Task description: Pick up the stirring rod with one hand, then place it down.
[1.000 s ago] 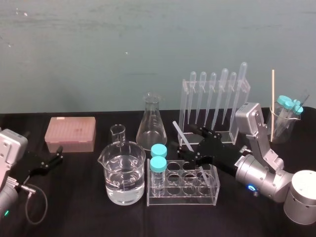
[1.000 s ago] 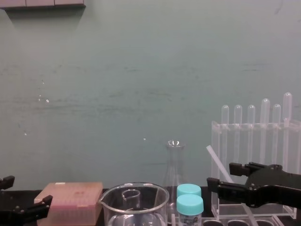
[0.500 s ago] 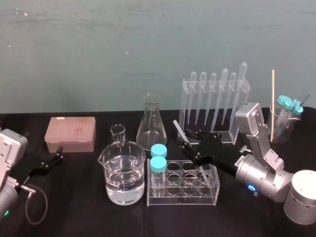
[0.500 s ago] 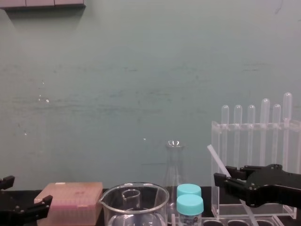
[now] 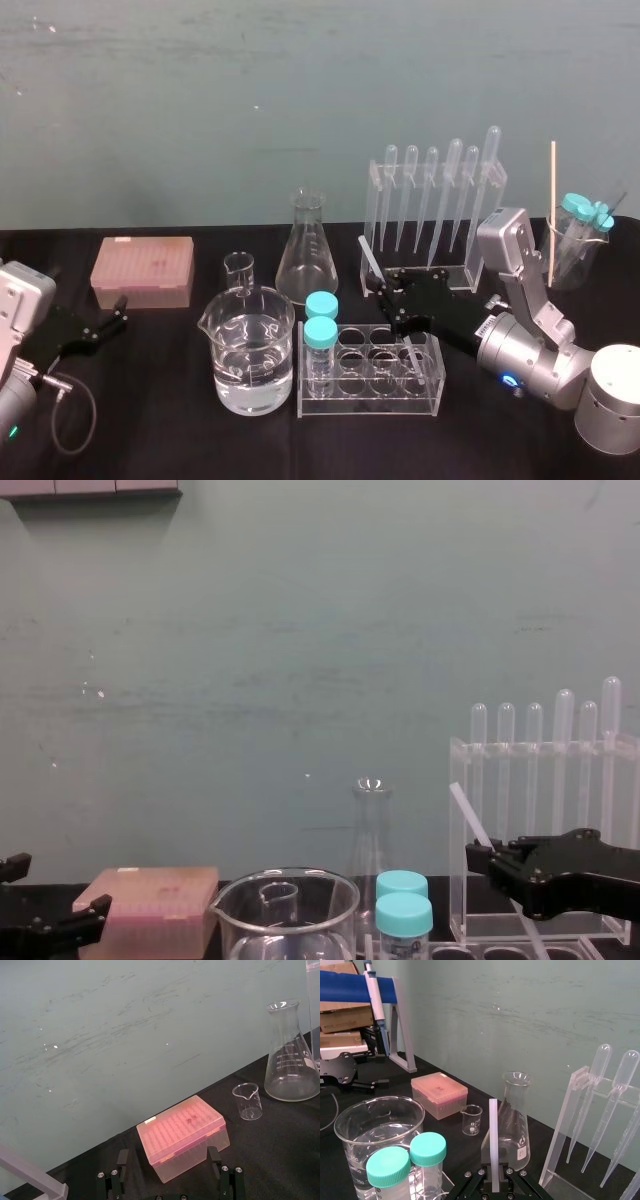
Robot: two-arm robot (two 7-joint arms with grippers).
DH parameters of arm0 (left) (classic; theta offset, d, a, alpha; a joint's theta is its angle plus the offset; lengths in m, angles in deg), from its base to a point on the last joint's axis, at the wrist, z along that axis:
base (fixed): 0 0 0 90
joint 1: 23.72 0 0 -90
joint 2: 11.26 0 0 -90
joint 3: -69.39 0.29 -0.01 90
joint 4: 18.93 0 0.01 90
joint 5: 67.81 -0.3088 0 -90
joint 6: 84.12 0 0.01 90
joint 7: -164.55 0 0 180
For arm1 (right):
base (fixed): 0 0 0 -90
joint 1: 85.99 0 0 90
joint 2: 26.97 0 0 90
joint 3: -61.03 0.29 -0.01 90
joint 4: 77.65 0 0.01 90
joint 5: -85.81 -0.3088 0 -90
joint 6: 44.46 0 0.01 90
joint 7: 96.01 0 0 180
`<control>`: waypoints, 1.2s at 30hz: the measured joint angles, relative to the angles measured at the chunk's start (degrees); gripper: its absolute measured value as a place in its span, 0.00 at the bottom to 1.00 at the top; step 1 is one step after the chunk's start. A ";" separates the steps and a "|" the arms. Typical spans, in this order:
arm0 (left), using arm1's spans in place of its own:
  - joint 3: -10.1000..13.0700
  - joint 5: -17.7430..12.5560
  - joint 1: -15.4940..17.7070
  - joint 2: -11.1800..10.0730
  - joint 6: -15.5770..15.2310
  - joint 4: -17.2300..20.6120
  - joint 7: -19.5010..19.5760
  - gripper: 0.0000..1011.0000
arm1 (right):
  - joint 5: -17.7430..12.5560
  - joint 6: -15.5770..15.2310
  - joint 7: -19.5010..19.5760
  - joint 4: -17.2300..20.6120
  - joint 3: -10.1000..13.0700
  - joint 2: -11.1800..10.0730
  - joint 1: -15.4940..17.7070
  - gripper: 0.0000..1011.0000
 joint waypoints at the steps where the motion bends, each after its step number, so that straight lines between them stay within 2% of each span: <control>1: 0.00 0.00 0.00 0.00 0.00 0.00 0.00 0.99 | 0.01 0.05 -0.06 -0.01 0.11 0.06 0.06 0.07; 3: 0.00 0.00 0.00 0.00 0.00 0.00 0.00 0.99 | -0.05 0.27 -0.16 -0.01 0.51 0.26 0.27 0.07; 8: 0.00 0.00 0.00 0.00 0.00 0.00 0.00 0.99 | -1.74 3.13 -0.84 0.29 3.08 1.36 1.16 0.07; 12: 0.00 0.00 0.00 0.00 0.00 0.00 0.00 0.99 | -2.73 7.52 -1.13 1.25 5.75 2.47 1.67 0.07; 13: 0.00 0.00 0.00 0.00 0.00 0.00 0.00 0.99 | -2.73 7.52 -1.13 1.25 5.75 2.47 1.67 0.07; 16: 0.00 0.00 0.00 0.00 0.00 0.00 0.00 0.99 | -2.92 11.70 -1.44 1.58 7.55 3.41 1.74 0.07; 17: 0.00 0.00 0.00 0.00 0.00 0.00 0.00 0.99 | -2.92 11.70 -1.44 1.58 7.55 3.41 1.74 0.07; 19: 0.00 0.00 0.00 0.00 0.00 0.00 0.00 0.99 | -3.35 15.26 -2.54 1.32 8.81 4.11 1.66 0.07; 22: 0.00 0.00 0.00 0.00 0.00 0.00 0.00 0.99 | -4.53 18.15 -4.70 0.22 9.84 4.68 1.51 0.07; 27: 0.00 0.00 0.00 0.00 0.00 0.00 0.00 0.99 | -6.73 19.45 -8.16 -1.98 10.57 5.18 1.39 0.07; 36: 0.00 0.00 0.00 0.00 0.00 0.00 0.00 0.99 | -5.68 18.49 -8.78 -3.78 10.63 5.42 1.79 0.07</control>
